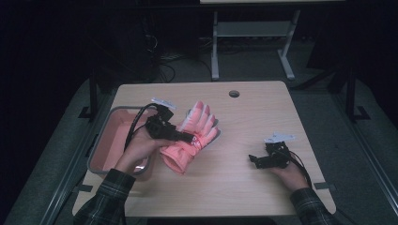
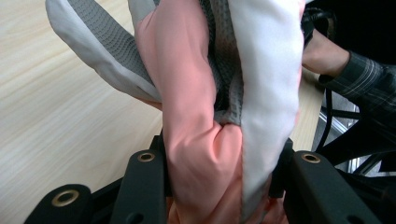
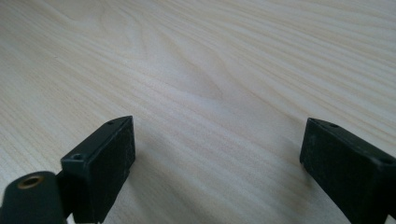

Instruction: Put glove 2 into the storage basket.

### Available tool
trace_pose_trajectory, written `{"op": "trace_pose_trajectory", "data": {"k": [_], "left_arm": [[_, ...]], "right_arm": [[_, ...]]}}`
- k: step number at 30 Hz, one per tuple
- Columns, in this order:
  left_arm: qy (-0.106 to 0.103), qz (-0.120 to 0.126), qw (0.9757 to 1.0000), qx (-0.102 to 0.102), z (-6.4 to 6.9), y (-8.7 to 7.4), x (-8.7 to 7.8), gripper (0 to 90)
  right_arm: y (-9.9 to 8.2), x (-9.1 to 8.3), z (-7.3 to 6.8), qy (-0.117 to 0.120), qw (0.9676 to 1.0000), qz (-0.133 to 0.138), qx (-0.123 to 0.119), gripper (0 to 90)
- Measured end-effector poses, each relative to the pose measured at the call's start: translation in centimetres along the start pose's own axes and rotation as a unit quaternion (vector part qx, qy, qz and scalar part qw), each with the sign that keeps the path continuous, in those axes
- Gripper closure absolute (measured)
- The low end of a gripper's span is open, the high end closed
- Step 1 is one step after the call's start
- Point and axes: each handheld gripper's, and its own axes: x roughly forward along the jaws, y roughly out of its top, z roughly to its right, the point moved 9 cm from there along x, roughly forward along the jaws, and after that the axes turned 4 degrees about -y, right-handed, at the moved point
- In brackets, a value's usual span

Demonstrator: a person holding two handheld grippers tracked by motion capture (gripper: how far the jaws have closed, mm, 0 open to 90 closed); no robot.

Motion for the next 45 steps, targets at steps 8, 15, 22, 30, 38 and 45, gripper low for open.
{"op": "trace_pose_trajectory", "data": {"k": [8, 15, 22, 30, 38, 45], "left_arm": [[0.025, 0.02, 0.9994, -0.015, -1.4, -0.2, -3.6, 60.7], [0.052, 0.037, 0.9974, -0.033, -3.0, -1.0, -6.6, 60.8], [0.082, 0.051, 0.9935, -0.061, -5.1, -2.4, -9.7, 60.8], [0.116, 0.07, 0.9863, -0.094, -7.7, -4.3, -12.7, 60.8], [0.146, 0.063, 0.9791, -0.126, -10.3, -6.5, -13.0, 60.8], [0.162, 0.059, 0.9728, -0.154, -12.3, -8.2, -12.7, 60.7]], "right_arm": [[0.0, 0.0, 0.0, 0.0, 1.0, 0.0, 0.0, 9.8], [0.0, 0.0, 0.0, 0.0, 1.0, 0.0, 0.0, 9.8], [0.0, 0.0, 0.0, 0.0, 1.0, 0.0, 0.0, 9.8], [0.0, 0.0, 0.0, 0.0, 1.0, -0.001, 0.002, 9.7], [0.0, 0.0, 0.0, 0.0, 1.0, 0.0, 0.0, 9.7], [0.0, 0.0, 0.0, 0.0, 1.0, 0.0, 0.0, 9.7]]}}
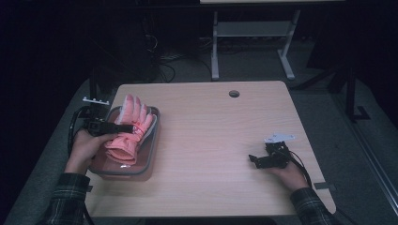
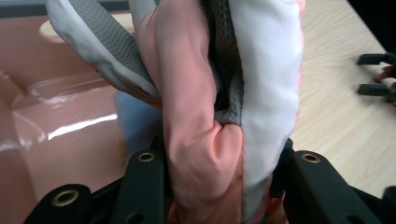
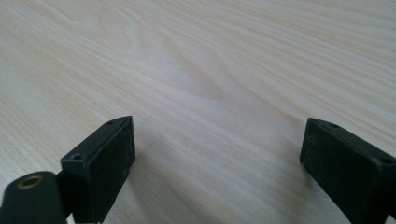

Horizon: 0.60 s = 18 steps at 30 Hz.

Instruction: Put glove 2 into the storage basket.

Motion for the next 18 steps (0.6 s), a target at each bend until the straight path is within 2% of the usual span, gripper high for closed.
{"op": "trace_pose_trajectory", "data": {"k": [3, 8, 18], "left_arm": [[0.001, -0.007, 0.9999, -0.007, -0.6, -0.5, 0.4, 60.7], [-0.007, -0.024, 0.9997, -0.008, -0.7, -1.5, 1.9, 60.4], [0.012, -0.059, 0.9982, -0.003, -1.6, -3.6, 4.3, 59.3]], "right_arm": [[0.0, 0.0, 0.0, 0.0, 1.0, 0.0, 0.0, 9.7], [0.0, 0.0, 0.0, 0.0, 1.0, 0.0, 0.0, 9.7], [0.0, 0.0, 0.0, 0.0, 1.0, 0.0, 0.0, 9.7]]}}
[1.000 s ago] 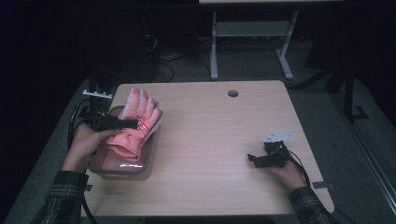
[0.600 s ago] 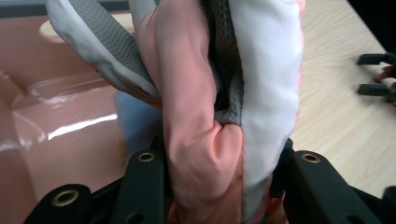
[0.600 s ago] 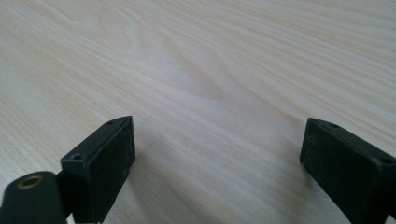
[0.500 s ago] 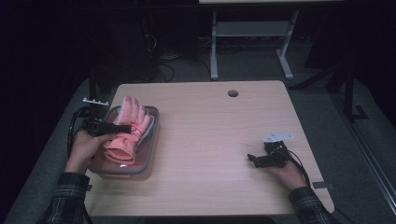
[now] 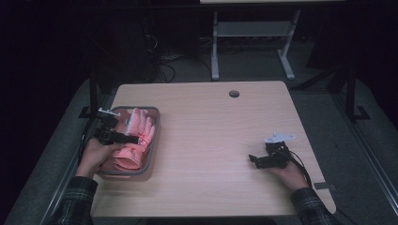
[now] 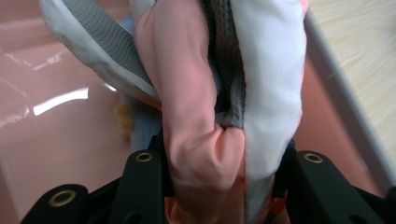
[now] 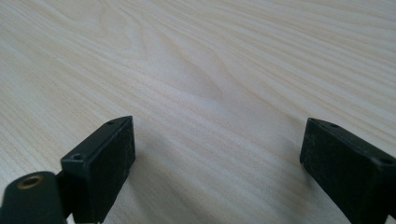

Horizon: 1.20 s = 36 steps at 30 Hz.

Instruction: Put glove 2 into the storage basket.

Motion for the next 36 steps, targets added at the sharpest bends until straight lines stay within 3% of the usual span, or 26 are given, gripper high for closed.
{"op": "trace_pose_trajectory", "data": {"k": [8, 12, 15, 18, 26, 30, 36], "left_arm": [[-0.002, 0.007, 1.0, 0.003, -0.1, -0.3, 0.1, 54.7], [-0.011, 0.019, 0.9998, -0.001, 0.1, -0.1, -0.1, 39.8], [-0.011, 0.027, 0.9995, 0.011, 0.4, 0.0, -0.4, 24.4], [-0.006, 0.027, 0.9994, 0.019, 0.4, 0.1, -0.9, 14.9], [0.003, 0.054, 0.9981, 0.029, 0.6, 0.9, -2.9, 13.1], [0.004, 0.054, 0.9977, 0.041, 0.7, 0.9, -3.7, 12.9], [0.01, 0.075, 0.9956, 0.056, 1.0, 1.3, -5.4, 12.9]], "right_arm": [[0.0, 0.0, 0.0, 0.0, 1.0, 0.0, 0.0, 9.7], [0.0, 0.0, 0.0, 0.0, 1.0, 0.0, 0.0, 9.7], [0.0, 0.0, 0.0, 0.0, 1.0, 0.0, 0.0, 9.7], [0.0, 0.0, 0.0, 0.0, 1.0, 0.0, 0.0, 9.7], [0.0, 0.0, 0.0, 0.0, 1.0, 0.0, 0.0, 9.7], [0.0, 0.0, 0.0, 0.0, 1.0, 0.0, 0.0, 9.7], [0.0, 0.0, 0.0, 0.0, 1.0, 0.0, 0.0, 9.7]]}}
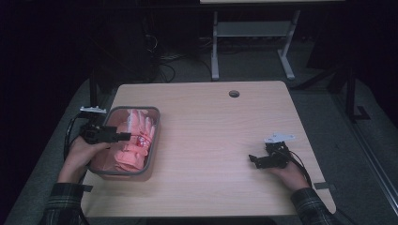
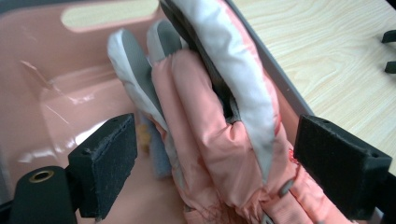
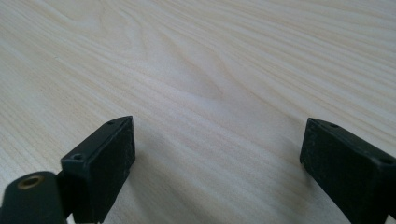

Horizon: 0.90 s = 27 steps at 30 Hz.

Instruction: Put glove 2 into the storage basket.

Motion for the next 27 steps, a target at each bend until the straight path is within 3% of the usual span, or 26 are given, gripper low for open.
{"op": "trace_pose_trajectory", "data": {"k": [5, 11, 19, 27], "left_arm": [[0.002, 0.015, 0.9997, 0.021, 1.0, 1.0, -1.2, 12.9], [-0.005, 0.034, 0.998, 0.053, 3.4, 2.7, -1.6, 12.9], [-0.032, 0.038, 0.9942, 0.096, 7.5, 4.1, -0.2, 12.9], [-0.053, 0.042, 0.9901, 0.123, 11.1, 5.1, 1.8, 12.9]], "right_arm": [[0.0, 0.0, 0.0, 0.0, 1.0, 0.0, 0.0, 9.8], [0.0, 0.0, 0.0, 0.0, 1.0, 0.0, 0.0, 9.8], [0.0, 0.0, 0.0, 0.0, 1.0, 0.0, 0.0, 9.8], [0.0, 0.0, 0.0, 0.0, 1.0, 0.0, 0.0, 9.8]]}}
